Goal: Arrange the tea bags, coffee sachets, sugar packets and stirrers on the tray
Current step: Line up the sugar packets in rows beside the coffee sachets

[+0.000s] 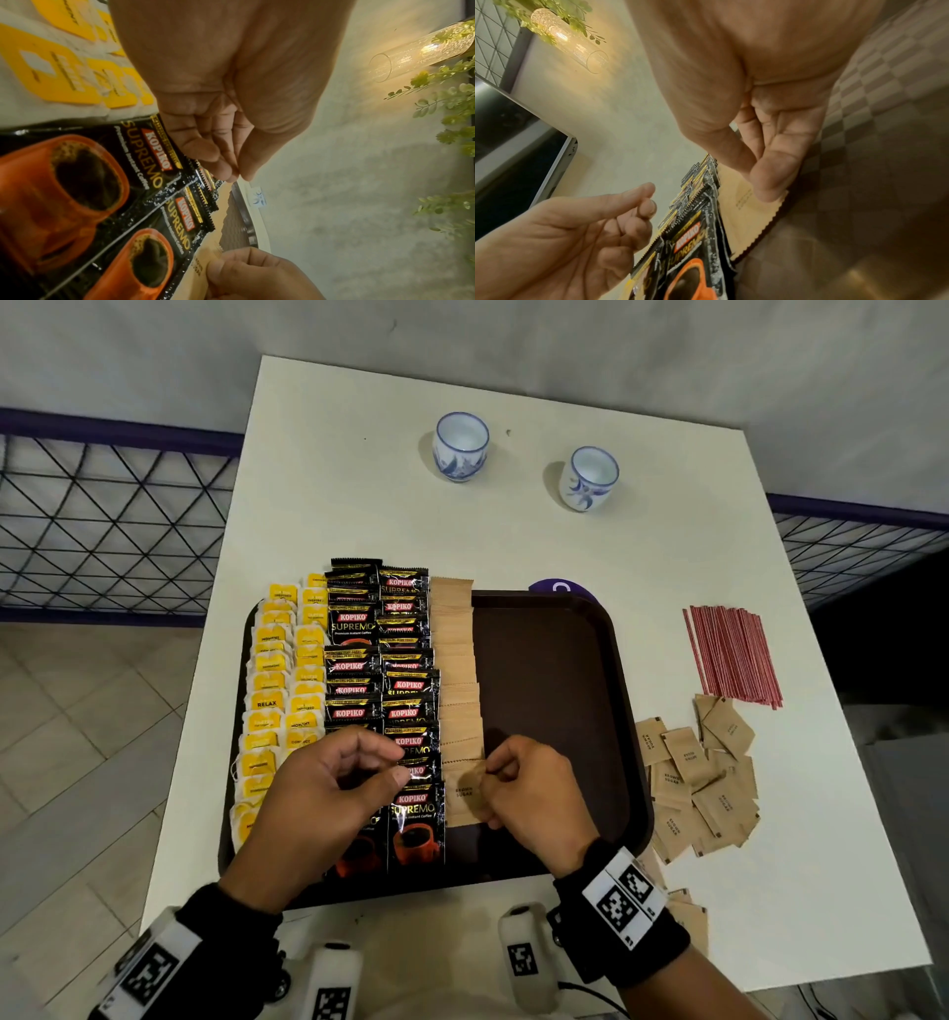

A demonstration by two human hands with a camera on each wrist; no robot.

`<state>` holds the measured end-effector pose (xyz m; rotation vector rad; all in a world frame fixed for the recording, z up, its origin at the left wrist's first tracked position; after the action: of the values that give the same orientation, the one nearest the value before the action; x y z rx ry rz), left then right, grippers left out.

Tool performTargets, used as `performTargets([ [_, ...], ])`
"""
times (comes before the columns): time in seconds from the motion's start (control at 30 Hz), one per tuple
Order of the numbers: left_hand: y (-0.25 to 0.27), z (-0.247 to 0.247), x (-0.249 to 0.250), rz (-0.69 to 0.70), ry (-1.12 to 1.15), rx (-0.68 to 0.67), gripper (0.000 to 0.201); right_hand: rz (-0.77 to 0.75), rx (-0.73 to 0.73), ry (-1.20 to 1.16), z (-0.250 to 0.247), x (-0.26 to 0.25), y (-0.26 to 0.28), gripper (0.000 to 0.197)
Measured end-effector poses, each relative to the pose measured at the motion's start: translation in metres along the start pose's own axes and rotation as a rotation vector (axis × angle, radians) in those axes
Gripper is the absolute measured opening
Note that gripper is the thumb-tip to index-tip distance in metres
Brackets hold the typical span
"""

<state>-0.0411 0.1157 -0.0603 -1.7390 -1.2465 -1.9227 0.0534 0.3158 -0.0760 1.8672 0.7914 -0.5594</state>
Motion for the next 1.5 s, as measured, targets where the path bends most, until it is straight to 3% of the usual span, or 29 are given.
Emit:
performTargets([
  [0.2, -0.001, 0.002, 0.005, 0.006, -0.005, -0.006, 0.024, -0.014, 0.001, -0.069, -0.003, -0.001, 0.002, 0.008],
  [0.3, -0.002, 0.005, 0.010, 0.013, -0.004, -0.008, 0.017, -0.048, 0.070, -0.050, -0.020, 0.006, 0.006, 0.010],
  [0.47, -0.007, 0.019, 0.020, 0.014, -0.069, -0.043, 0.023, -0.078, 0.298, 0.007, -0.099, 0.036, 0.032, 0.014],
  [0.6, -0.012, 0.054, 0.041, 0.025, -0.232, -0.210, 0.018, 0.032, 0.417, 0.050, -0.171, 0.085, 0.053, 0.024],
  [0.67, -0.015, 0.077, 0.051, 0.046, -0.336, -0.315, 0.021, 0.051, 0.424, 0.112, -0.191, 0.105, 0.054, 0.034],
  [0.87, -0.021, 0.157, 0.069, 0.176, -0.676, -0.518, 0.038, -0.098, 0.418, 0.410, -0.215, 0.117, 0.036, 0.042],
  [0.97, -0.021, 0.192, 0.064, 0.220, -0.895, -0.639, 0.053, -0.140, 0.277, 0.541, -0.211, 0.112, 0.024, 0.057],
  [1.07, -0.021, 0.216, 0.049, 0.168, -1.084, -0.734, 0.057, -0.104, 0.172, 0.622, -0.205, 0.122, 0.014, 0.066],
  [1.23, -0.018, 0.218, 0.028, 0.191, -1.114, -0.610, 0.049, -0.155, 0.211, 0.479, -0.209, 0.127, 0.023, 0.054],
  [1.33, -0.012, 0.212, 0.021, 0.243, -1.097, -0.550, 0.040, -0.156, 0.194, 0.464, -0.221, 0.130, 0.029, 0.074],
  [1.5, -0.006, 0.216, 0.016, 0.290, -1.108, -0.457, 0.047, -0.100, -0.003, 0.543, -0.218, 0.132, 0.027, 0.105],
])
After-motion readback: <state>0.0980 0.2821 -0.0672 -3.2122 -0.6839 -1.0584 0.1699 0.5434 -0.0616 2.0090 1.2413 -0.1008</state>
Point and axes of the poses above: each hand's wrist, its own y-axis away from the middle knuckle, its own z-axis out of the palm, x = y × z, the point moved 5 cm from there along -y, towards the middle knuckle, and after that the axes turned 11 degrees about -x, right-handed, at the moved point
